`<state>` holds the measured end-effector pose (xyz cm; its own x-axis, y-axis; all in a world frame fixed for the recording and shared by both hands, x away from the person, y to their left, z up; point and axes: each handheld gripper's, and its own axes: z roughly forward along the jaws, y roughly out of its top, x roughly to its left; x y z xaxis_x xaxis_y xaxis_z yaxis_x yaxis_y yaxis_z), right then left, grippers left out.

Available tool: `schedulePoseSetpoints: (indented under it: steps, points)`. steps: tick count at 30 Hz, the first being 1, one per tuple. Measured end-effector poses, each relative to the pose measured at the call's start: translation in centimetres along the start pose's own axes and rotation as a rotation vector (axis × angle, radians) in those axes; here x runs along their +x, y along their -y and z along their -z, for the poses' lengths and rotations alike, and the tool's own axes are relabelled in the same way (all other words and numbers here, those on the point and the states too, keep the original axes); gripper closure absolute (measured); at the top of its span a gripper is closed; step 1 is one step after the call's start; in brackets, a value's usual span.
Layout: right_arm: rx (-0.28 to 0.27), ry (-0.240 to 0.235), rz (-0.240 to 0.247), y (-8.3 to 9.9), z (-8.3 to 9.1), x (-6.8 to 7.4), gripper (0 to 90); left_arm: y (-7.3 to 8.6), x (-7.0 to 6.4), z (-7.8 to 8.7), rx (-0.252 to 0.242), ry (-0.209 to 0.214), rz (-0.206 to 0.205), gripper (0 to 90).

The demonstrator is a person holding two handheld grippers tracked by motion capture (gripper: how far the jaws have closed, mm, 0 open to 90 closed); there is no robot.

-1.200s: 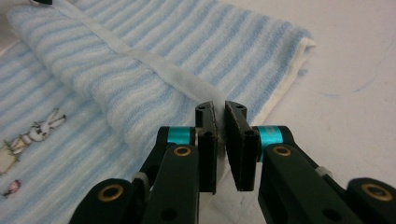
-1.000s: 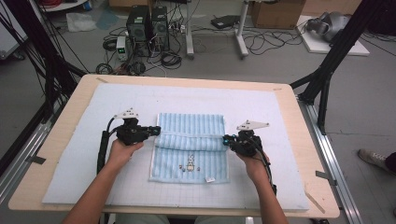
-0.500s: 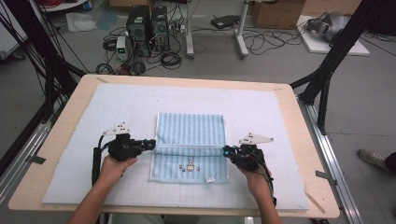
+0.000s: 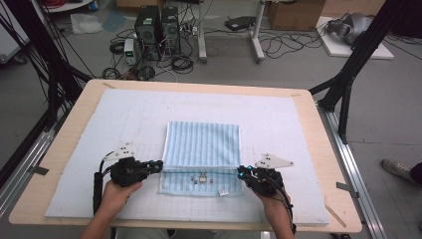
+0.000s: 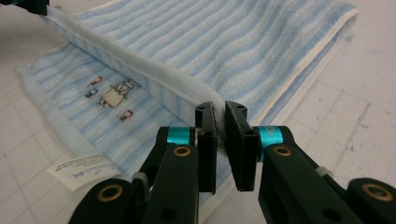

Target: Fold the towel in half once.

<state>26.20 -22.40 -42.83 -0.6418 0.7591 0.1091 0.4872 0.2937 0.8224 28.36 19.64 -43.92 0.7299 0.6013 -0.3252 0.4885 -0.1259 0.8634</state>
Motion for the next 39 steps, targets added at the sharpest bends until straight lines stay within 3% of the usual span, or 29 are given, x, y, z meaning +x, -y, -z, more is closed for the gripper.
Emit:
schedulePoseSetpoints:
  steps: [5, 13, 15, 19, 26, 32, 37, 39]
  points:
    - [-0.006, 0.0, 0.001, 0.6, 0.7, 0.7, 83.0, 0.4, -0.9, 0.6, 0.001, 0.006, -0.023, 86.0]
    - [-0.008, -0.009, 0.033, 1.7, 1.6, 1.9, 81.9, 1.5, -1.6, 1.3, 0.017, 0.017, -0.025, 85.9]
    - [0.009, 0.001, 0.044, 2.1, 1.5, 2.0, 80.5, 1.8, -1.5, 1.1, 0.033, 0.014, -0.027, 85.6]
    - [0.014, 0.004, 0.021, 2.7, 1.4, 1.6, 80.5, 2.3, -1.7, 1.0, 0.042, 0.019, -0.024, 84.9]
    - [0.01, 0.016, -0.003, 3.3, 1.9, 1.1, 78.4, 2.7, -1.7, 1.6, 0.017, 0.051, 0.007, 72.3]
    - [-0.026, 0.057, -0.04, 3.3, 2.8, 0.4, 74.8, 2.4, -1.5, 2.2, -0.014, 0.002, 0.018, 60.1]
    - [-0.04, 0.048, -0.043, 2.8, 2.4, 0.7, 68.8, 2.0, -1.2, 1.9, -0.031, -0.033, -0.005, 59.8]
    - [-0.034, 0.038, -0.031, 2.5, 1.9, 1.0, 67.0, 2.0, -1.1, 1.5, -0.023, -0.028, -0.008, 65.1]
